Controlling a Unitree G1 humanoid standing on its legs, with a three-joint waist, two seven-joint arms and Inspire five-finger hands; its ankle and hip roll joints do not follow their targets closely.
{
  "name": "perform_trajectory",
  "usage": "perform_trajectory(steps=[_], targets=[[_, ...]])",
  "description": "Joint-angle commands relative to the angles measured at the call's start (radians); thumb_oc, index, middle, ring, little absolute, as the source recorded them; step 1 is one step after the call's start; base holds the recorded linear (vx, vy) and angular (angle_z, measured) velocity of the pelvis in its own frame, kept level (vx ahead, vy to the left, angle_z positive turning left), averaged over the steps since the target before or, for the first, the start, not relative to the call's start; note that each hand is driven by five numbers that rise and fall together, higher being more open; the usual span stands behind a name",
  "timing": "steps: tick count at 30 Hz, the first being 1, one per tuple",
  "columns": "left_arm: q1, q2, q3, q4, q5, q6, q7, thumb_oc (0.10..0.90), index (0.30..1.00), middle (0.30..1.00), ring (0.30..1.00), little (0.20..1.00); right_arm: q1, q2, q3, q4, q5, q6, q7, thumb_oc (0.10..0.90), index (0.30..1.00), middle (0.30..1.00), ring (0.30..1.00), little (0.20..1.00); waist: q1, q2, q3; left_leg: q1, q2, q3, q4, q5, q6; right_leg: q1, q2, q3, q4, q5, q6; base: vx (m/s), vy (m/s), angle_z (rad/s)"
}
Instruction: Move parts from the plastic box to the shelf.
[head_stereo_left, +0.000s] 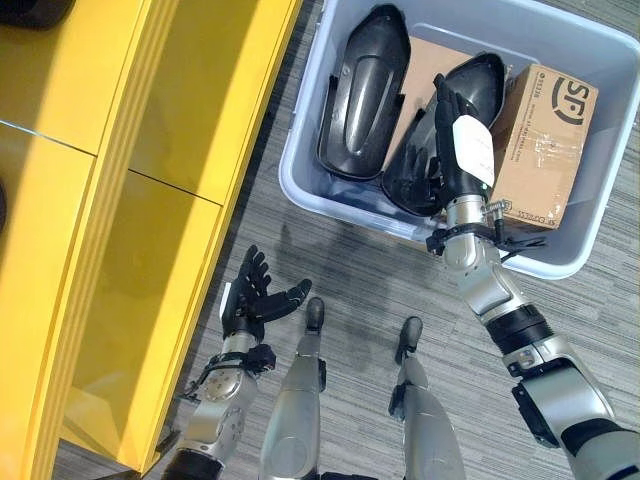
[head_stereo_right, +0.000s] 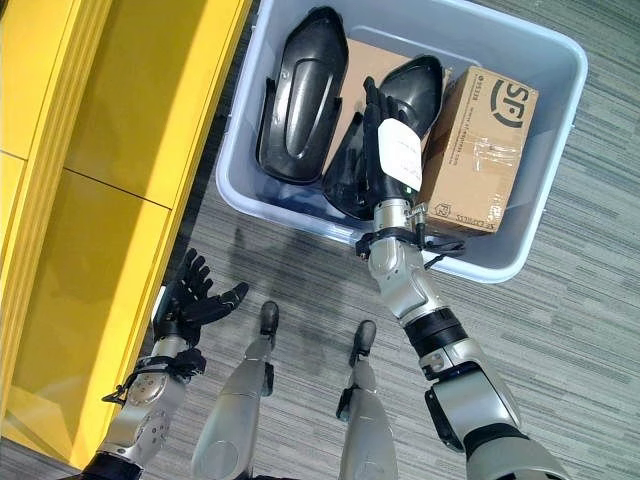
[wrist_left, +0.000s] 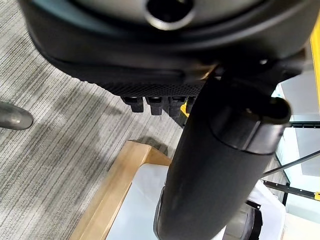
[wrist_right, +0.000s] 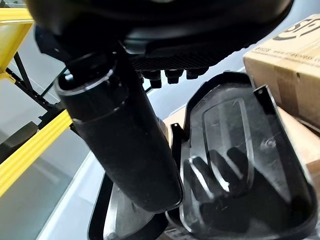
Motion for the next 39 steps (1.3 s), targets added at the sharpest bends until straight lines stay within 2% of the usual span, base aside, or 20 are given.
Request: perform_trajectory(steps=[1,6,19,39], targets=[[0.014,0.046,-0.010,-0.116,0.020,-0.087,0.024,0.900,1.000,1.000,1.000,1.000,-0.108,0.010,-0.023,-0.032,-0.024,-0.049,-0.078,0.900,1.000,1.000,1.000,1.000,-0.011,-0.002,-0.026,-0.118,0.022,-0.009,0.067,0.003,0.010,0.096,-0.116,0.008,0.097,-0.120,0.059,-0.01,0.025,0.03],[0.004,0.044,-0.021,-0.115,0.017,-0.087,0.032,0.900,1.000,1.000,1.000,1.000,-0.112,0.017,-0.020,-0.027,-0.004,-0.054,-0.088,0.900,1.000,1.000,1.000,1.000,-0.013,0.002,-0.017,-0.126,0.020,-0.011,0.068,0.003,0.010,0.088,-0.116,0.005,0.099,-0.118,0.059,0.00,0.015,0.04],[0.001,0.038,-0.014,-0.114,0.033,-0.090,0.055,0.900,1.000,1.000,1.000,1.000,-0.058,0.028,-0.027,-0.201,-0.045,-0.076,-0.095,0.900,1.000,1.000,1.000,1.000,-0.023,-0.004,-0.019,-0.146,0.006,-0.023,0.078,-0.004,0.013,0.089,-0.118,0.005,0.090,-0.123,0.060,0.00,0.001,0.01],[-0.001,0.046,-0.024,-0.135,0.019,-0.106,0.069,0.900,1.000,1.000,1.000,1.000,-0.125,0.035,-0.024,-0.105,-0.007,-0.068,-0.146,0.900,1.000,1.000,1.000,1.000,-0.004,0.013,-0.005,-0.220,-0.024,-0.050,0.102,-0.008,0.022,0.059,-0.124,-0.002,0.088,-0.124,0.060,0.00,0.005,0.06]])
